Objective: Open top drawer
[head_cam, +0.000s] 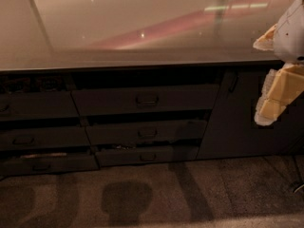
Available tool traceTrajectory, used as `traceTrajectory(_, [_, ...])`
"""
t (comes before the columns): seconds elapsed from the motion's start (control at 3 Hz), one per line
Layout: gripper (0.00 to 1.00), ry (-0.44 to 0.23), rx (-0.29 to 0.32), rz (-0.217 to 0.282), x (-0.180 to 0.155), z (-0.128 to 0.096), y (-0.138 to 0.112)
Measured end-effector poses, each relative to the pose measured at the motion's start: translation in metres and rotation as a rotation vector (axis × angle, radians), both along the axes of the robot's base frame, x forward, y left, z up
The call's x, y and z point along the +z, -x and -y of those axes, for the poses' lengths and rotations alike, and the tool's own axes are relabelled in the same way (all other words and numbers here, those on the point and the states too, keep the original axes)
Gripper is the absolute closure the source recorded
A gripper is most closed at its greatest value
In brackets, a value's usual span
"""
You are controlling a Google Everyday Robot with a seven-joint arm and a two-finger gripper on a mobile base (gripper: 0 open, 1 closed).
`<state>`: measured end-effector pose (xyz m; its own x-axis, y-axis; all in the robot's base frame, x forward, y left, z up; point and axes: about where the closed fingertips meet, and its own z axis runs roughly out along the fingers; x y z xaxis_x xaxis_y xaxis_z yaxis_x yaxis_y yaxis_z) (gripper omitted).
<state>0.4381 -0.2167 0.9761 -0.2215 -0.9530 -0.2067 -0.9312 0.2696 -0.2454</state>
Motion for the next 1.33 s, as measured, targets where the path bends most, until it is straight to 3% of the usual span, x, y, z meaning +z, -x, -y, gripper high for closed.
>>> traceTrajectory(0.33, [0.0,0.0,0.0,0.0,0.0,0.0,0.0])
traceTrajectory(1.0, [0.0,-0.107,0.097,-0.016,0.01,-0.026,-0.039])
traceTrajectory(1.33, [0.0,-0.13,0.17,-0.026,0.012,-0.065,-0.062])
